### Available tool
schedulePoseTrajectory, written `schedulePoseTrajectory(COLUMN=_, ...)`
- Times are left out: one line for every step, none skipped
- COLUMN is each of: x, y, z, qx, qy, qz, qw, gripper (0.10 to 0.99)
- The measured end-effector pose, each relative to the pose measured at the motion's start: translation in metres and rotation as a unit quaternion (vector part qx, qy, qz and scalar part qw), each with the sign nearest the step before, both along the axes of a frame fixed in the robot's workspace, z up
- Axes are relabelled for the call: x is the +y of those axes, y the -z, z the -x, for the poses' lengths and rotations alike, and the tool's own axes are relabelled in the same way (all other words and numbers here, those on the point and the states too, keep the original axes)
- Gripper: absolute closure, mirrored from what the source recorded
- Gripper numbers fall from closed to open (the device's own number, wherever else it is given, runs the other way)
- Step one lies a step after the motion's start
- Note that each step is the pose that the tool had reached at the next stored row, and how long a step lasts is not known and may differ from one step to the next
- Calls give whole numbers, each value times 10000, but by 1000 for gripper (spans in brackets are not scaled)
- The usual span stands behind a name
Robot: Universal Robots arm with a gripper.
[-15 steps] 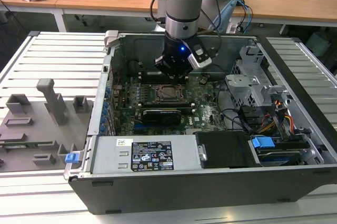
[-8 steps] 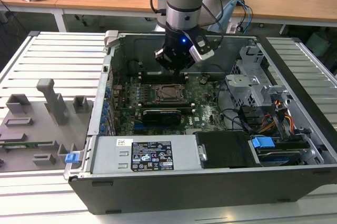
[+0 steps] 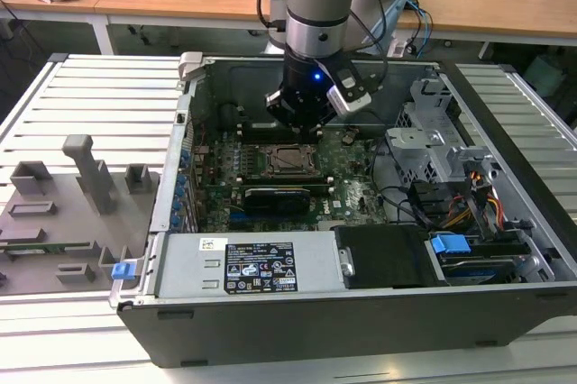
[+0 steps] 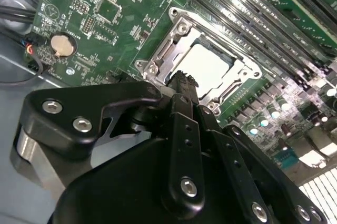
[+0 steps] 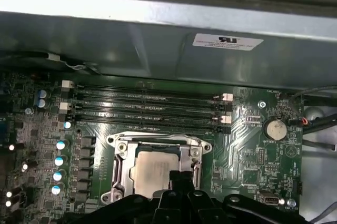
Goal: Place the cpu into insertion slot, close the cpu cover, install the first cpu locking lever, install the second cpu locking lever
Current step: 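Install the second cpu locking lever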
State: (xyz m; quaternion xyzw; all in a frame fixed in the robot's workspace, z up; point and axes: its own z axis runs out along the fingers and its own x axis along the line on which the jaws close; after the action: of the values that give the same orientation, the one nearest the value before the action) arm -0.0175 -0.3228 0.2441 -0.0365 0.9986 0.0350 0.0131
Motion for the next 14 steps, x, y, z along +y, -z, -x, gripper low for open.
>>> schedulePoseTrajectory(x=-1, y=-23, z=0, qx=0, qy=-1, qz=2, qw=10000, gripper=980)
schedulePoseTrajectory(x=-2, y=-34, z=0, qx=0, qy=-1, qz=3, qw=10000, gripper=980)
schedulePoseTrajectory(x=-9, y=-41, z=-1, qx=-1, qy=-2, qz=3, qw=10000, gripper=980)
schedulePoseTrajectory(x=-27, y=-42, z=0, qx=0, qy=0, qz=3, qw=10000, gripper=980)
schedulePoseTrajectory(x=-43, y=-41, z=0, qx=0, qy=0, qz=3, qw=10000, gripper=980)
schedulePoseTrajectory(x=-58, y=-41, z=0, qx=0, qy=0, qz=3, qw=10000, gripper=980)
schedulePoseTrajectory(x=-77, y=-42, z=0, qx=0, qy=-1, qz=4, qw=10000, gripper=980)
schedulePoseTrajectory(x=-98, y=-41, z=0, qx=0, qy=-1, qz=3, qw=10000, gripper=980)
schedulePoseTrajectory(x=-124, y=-41, z=0, qx=0, qy=-1, qz=3, qw=10000, gripper=980)
schedulePoseTrajectory(x=-147, y=-41, z=0, qx=0, qy=-1, qz=3, qw=10000, gripper=980)
schedulePoseTrajectory(x=-170, y=-42, z=0, qx=0, qy=-1, qz=4, qw=10000, gripper=980)
schedulePoseTrajectory(x=-196, y=-42, z=0, qx=0, qy=0, qz=4, qw=10000, gripper=980)
schedulePoseTrajectory(x=-219, y=-41, z=0, qx=0, qy=0, qz=3, qw=10000, gripper=980)
schedulePoseTrajectory(x=-238, y=-40, z=0, qx=2, qy=0, qz=3, qw=10000, gripper=980)
